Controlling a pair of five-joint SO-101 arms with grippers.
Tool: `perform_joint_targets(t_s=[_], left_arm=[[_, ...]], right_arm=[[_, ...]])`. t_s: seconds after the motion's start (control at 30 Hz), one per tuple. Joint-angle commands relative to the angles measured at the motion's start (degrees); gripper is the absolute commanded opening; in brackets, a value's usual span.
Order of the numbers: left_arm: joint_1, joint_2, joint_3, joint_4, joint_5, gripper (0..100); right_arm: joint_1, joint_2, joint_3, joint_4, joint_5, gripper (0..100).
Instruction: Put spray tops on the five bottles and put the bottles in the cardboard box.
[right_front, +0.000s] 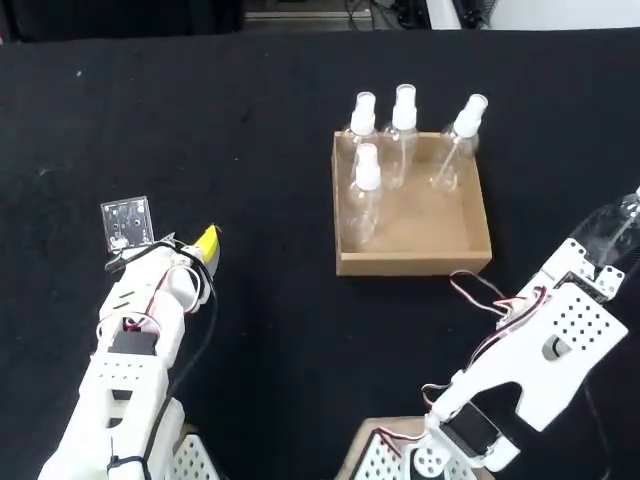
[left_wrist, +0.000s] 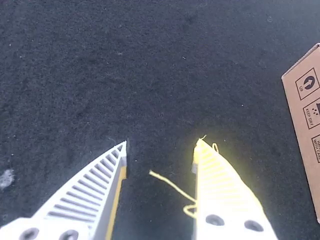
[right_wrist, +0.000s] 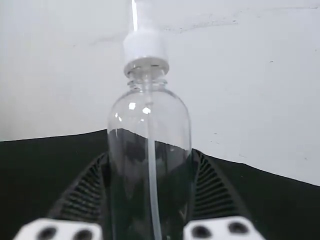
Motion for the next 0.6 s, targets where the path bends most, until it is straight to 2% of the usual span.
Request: perform_joint_targets(t_s=[0.0, 0.1, 0.2, 0.57], left_arm=[[-0.5, -0.7, -0.5, -1.3, 0.6, 21], [-0.5, -0.7, -0.5, -1.4, 0.6, 21], [-0.5, -0.7, -0.5, -1.4, 0.6, 21], [-0.5, -0.7, -0.6, -1.5, 0.6, 21]], right_arm=[[0.3, 2.7, -0.7, -1.4, 0.6, 7.5], [0.0, 2.7, -0.7, -1.5, 0.5, 18.0], [-0.4, 2.7, -0.7, -1.5, 0.5, 23.7], [-0.5, 1.3, -0.4, -1.5, 0.5, 24.5]])
